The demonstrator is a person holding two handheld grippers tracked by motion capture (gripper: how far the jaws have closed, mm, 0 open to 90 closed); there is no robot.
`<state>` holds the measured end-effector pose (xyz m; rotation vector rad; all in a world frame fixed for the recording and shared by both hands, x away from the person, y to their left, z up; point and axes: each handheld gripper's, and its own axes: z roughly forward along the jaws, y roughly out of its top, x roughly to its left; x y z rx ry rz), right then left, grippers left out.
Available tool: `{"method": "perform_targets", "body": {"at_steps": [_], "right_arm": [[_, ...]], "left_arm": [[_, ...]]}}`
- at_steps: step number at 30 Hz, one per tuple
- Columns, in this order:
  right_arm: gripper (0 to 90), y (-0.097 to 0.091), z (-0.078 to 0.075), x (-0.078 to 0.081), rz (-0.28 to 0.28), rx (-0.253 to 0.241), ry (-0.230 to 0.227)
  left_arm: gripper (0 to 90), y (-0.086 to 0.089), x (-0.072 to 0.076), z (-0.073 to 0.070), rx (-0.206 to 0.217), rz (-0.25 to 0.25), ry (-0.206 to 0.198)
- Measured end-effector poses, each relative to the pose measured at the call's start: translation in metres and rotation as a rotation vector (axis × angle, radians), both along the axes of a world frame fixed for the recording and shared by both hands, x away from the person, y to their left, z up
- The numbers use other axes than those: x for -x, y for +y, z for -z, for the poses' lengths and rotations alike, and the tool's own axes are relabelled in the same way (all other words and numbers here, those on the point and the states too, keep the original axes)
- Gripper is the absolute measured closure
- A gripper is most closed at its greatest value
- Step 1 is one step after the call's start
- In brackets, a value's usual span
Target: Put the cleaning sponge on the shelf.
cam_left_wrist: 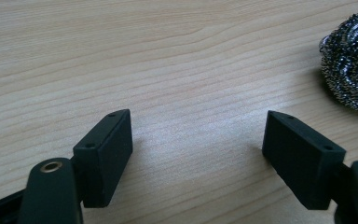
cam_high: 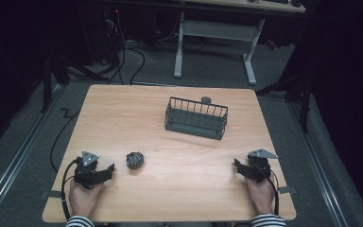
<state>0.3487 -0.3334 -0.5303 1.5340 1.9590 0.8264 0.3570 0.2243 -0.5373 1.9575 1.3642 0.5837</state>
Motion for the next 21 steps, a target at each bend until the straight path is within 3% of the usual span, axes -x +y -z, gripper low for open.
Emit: {"method": "perform_targets", "body": {"at_steps": [6,10,14,21], "right_arm": [[37.3,0.000,0.000,0.000,0.001,-0.004,0.000],[29.0,0.000,0.000,-0.001,-0.028,-0.006,0.014],[26.9,0.001,0.000,-0.004,-0.048,-0.001,0.020],[37.3,0.004,0.000,-0.014,-0.023,-0.010,0.008]], "left_arm": [[24.7,0.000,0.000,0.000,0.000,-0.001,0.000],[24.7,0.000,0.000,0.000,0.001,-0.002,-0.001],[24.7,0.000,0.001,0.000,0.001,-0.003,-0.002],[24.6,0.000,0.001,0.000,0.002,-0.002,-0.001]]}}
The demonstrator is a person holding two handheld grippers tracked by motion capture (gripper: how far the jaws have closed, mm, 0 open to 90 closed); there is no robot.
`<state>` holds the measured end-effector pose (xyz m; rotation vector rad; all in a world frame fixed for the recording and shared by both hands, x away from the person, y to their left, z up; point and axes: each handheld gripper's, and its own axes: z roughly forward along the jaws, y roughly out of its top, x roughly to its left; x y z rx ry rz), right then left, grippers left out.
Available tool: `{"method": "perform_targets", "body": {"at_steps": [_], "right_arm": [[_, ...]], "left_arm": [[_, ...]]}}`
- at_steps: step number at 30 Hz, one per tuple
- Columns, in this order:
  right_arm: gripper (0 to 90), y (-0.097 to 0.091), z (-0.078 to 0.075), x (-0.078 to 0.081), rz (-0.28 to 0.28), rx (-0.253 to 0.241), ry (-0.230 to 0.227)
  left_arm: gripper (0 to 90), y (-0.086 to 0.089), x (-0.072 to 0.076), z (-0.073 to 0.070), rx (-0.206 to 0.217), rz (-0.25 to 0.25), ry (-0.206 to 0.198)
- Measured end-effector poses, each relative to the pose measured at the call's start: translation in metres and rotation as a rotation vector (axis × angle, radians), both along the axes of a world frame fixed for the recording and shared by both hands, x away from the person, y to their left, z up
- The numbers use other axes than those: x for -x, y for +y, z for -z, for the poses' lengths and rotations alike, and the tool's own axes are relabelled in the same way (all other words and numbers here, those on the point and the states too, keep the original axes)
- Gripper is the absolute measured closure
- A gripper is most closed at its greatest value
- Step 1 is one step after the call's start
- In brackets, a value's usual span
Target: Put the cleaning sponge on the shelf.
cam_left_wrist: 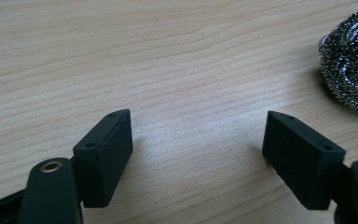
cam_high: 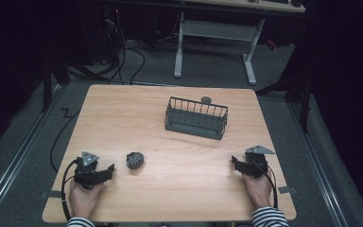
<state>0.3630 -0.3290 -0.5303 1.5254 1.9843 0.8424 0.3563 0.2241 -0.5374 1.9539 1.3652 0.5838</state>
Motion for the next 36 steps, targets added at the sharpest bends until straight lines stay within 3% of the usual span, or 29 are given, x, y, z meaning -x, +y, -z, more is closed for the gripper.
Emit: {"method": "perform_targets", "body": {"at_steps": [5,10,18,25,31,33,36], "right_arm": [[41.8,0.007,-0.002,-0.007,-0.015,0.034,-0.018],[42.2,0.011,-0.012,-0.011,-0.038,-0.008,-0.032],[43.3,0.022,-0.056,-0.032,-0.072,-0.105,-0.095],[44.8,0.031,-0.090,-0.056,-0.075,-0.120,-0.129],[45.6,0.042,-0.103,-0.082,-0.036,-0.082,-0.117],[45.7,0.045,-0.103,-0.094,-0.023,-0.063,-0.100],[46.0,0.046,-0.098,-0.105,0.004,-0.074,-0.083]], "left_arm": [[22.0,0.000,0.000,0.000,0.000,0.015,0.006],[21.6,0.000,0.000,0.000,-0.001,0.016,0.005],[22.0,0.000,0.000,0.000,-0.002,0.013,0.004],[22.2,0.000,0.000,0.000,-0.001,0.014,0.005],[22.5,0.000,0.000,0.000,-0.002,0.012,0.005],[22.5,0.000,0.000,0.000,-0.001,0.012,0.005],[22.6,0.000,0.000,0.000,0.001,0.012,0.005]]}}
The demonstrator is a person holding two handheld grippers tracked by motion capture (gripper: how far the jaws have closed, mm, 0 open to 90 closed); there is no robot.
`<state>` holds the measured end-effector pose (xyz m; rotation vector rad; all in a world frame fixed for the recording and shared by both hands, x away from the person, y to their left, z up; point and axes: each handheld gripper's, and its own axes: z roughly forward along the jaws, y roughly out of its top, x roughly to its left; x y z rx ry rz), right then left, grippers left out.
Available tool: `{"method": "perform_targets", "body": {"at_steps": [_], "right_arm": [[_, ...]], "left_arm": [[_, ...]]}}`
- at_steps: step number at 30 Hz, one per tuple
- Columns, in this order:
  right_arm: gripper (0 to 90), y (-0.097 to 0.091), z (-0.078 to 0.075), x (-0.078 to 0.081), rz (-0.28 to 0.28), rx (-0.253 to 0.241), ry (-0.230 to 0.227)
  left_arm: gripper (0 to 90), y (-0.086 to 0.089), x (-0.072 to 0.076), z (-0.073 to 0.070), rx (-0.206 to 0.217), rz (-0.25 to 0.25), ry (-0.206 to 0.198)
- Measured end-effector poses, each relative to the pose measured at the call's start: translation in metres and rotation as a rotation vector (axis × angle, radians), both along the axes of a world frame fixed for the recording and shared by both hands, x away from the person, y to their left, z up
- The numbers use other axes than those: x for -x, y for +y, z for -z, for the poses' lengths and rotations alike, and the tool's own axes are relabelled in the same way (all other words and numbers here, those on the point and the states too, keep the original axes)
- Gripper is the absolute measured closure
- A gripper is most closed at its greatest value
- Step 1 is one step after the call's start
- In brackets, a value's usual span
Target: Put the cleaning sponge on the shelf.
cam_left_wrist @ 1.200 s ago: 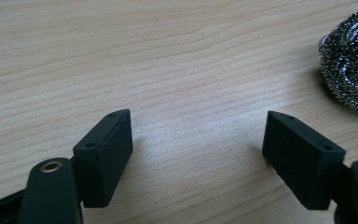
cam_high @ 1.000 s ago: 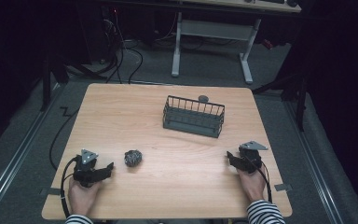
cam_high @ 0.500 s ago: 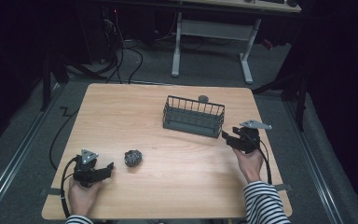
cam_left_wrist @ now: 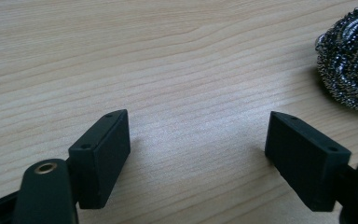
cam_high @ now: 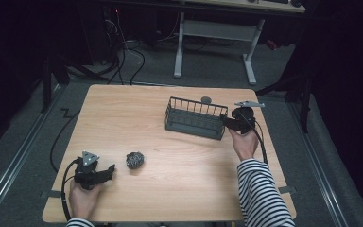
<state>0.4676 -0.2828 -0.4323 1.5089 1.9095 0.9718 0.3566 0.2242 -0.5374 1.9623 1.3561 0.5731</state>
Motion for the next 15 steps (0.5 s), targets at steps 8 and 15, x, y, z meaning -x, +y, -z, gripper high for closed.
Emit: {"method": "perform_targets", "body": {"at_steps": [8,15], "right_arm": [[50.1,0.003,0.019,-0.013,0.010,-0.032,0.072],[60.5,0.003,0.020,-0.010,-0.029,0.009,0.104]], "left_arm": [[22.7,0.000,0.000,0.000,0.000,-0.001,0.000],[23.1,0.000,0.000,0.000,-0.003,-0.002,0.000]]}}
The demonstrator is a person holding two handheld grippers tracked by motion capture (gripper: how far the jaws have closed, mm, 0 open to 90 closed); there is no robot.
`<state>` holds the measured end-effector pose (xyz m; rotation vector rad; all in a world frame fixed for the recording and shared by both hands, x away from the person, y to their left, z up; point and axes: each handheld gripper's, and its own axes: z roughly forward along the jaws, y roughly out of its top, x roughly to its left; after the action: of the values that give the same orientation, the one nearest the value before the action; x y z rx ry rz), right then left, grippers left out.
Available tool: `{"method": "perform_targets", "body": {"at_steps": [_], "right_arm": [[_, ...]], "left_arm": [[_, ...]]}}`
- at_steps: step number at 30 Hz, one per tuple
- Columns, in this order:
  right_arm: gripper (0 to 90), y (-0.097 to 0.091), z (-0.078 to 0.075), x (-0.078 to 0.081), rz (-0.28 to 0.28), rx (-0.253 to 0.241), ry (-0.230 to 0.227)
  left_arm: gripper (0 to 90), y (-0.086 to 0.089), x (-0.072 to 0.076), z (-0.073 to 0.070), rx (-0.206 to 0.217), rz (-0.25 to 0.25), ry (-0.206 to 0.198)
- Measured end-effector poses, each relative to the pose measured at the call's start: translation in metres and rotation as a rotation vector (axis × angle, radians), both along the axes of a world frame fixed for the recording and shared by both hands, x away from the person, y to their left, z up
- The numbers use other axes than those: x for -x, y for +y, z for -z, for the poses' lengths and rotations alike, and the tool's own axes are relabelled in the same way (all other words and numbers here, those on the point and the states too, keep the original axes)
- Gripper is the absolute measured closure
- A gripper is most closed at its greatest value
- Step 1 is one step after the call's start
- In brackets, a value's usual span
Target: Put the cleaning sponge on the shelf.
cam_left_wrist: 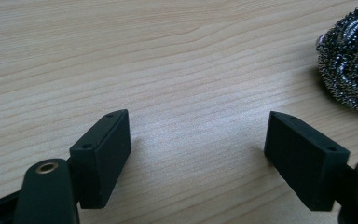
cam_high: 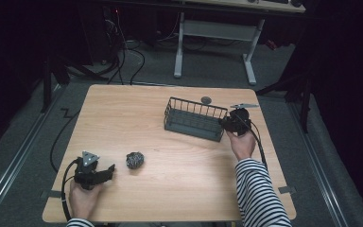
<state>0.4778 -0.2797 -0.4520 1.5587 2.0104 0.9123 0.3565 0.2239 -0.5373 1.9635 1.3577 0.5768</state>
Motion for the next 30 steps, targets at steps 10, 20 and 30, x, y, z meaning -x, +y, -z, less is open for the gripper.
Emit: {"method": "perform_targets", "body": {"at_steps": [10,20,30], "right_arm": [[61.4,0.004,0.003,0.015,-0.054,-0.001,-0.001],[60.0,0.007,0.003,0.037,-0.087,-0.003,-0.005],[55.8,0.011,0.005,0.065,-0.100,-0.011,-0.026]], "left_arm": [[23.2,0.000,0.000,0.000,0.000,0.000,0.000],[23.1,0.000,0.000,0.000,0.001,-0.007,-0.001],[22.8,0.000,0.000,0.000,0.000,-0.009,0.000]]}}
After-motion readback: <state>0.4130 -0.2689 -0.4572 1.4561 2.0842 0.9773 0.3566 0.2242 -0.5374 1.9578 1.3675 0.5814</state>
